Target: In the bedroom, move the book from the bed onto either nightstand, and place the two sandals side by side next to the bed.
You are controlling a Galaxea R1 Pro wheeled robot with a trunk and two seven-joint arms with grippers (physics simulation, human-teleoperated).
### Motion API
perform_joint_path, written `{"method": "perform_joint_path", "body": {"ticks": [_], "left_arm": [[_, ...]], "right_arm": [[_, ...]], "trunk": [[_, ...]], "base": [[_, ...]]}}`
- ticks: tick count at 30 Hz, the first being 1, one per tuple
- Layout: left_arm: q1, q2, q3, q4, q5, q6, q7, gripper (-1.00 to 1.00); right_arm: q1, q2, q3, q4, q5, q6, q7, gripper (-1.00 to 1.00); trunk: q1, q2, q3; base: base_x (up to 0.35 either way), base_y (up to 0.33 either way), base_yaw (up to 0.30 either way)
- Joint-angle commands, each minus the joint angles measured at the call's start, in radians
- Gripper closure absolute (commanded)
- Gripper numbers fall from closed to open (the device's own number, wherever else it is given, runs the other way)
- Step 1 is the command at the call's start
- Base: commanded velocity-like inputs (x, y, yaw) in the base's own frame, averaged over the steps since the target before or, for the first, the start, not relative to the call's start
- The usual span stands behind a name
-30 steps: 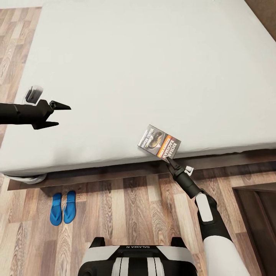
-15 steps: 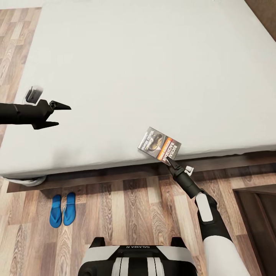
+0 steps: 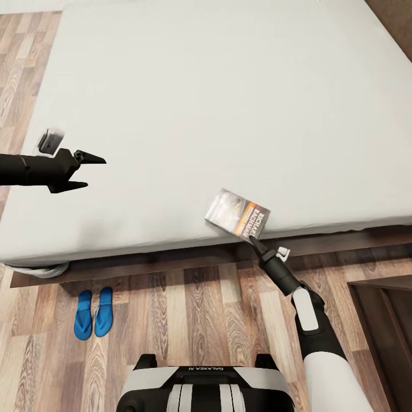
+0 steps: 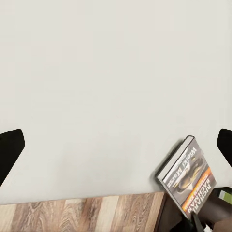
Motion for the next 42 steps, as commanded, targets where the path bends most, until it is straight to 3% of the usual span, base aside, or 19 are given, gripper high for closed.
{"method": "perform_joint_path", "body": {"ticks": [1,3,4,7,16,20,26,35,39,42], "left_arm": [[-0.001,0.001,-0.001,0.0,0.009,0.0,0.01,-1.0],[-0.001,0.001,0.0,0.0,0.009,0.001,0.01,-1.0],[-0.001,0.001,-0.001,0.0,0.009,0.001,0.01,-1.0],[-0.001,0.001,-0.001,0.0,0.009,0.001,0.01,-1.0],[-0.001,0.001,0.0,0.0,0.009,0.001,0.009,-1.0],[-0.001,0.001,0.0,0.0,0.009,0.001,0.008,-1.0],[-0.001,0.035,0.0,0.0,0.01,0.001,0.002,-1.0],[-0.001,0.062,-0.002,-0.001,0.013,0.002,-0.035,-1.0],[-0.001,0.099,-0.001,-0.002,0.025,0.009,-0.049,-1.0],[0.006,0.152,0.003,-0.002,0.051,0.013,-0.107,-1.0]], "right_arm": [[0.0,0.001,-0.002,-0.008,-0.002,0.006,0.033,1.0],[0.001,0.002,-0.001,-0.013,-0.001,0.005,0.081,1.0],[0.001,0.002,-0.001,-0.018,0.0,0.004,0.149,1.0],[0.001,0.002,-0.001,-0.02,0.0,0.002,0.2,1.0],[0.004,0.002,0.002,-0.031,0.001,-0.018,0.238,1.0],[0.004,0.0,0.002,-0.036,0.002,-0.022,0.235,1.0],[0.008,0.001,0.004,-0.097,0.009,-0.013,0.215,1.0],[0.009,-0.001,0.005,-0.14,0.011,-0.001,0.156,1.0],[0.01,-0.002,0.006,-0.23,0.028,0.092,0.12,1.0],[0.011,0.002,0.008,-0.307,0.053,0.187,0.036,1.0]], "trunk": [[0.0,0.0,0.0],[0.0,0.0,0.0],[0.0,0.0,0.0],[0.0,0.0,0.0],[0.0,0.0,0.0],[0.0,0.0,0.0],[0.0,0.0,0.0],[0.0,0.0,0.0],[0.0,0.0,0.004],[0.0,0.0,0.008]], "base": [[0.0,0.0,0.0],[0.0,0.0,0.0],[0.0,0.0,0.0],[0.0,0.0,0.0],[0.0,0.0,0.0],[0.0,0.0,0.0],[-0.189,0.0,0.0],[-0.25,0.0,0.0],[-0.06,0.0,0.0],[-0.02,0.0,0.0]]}}
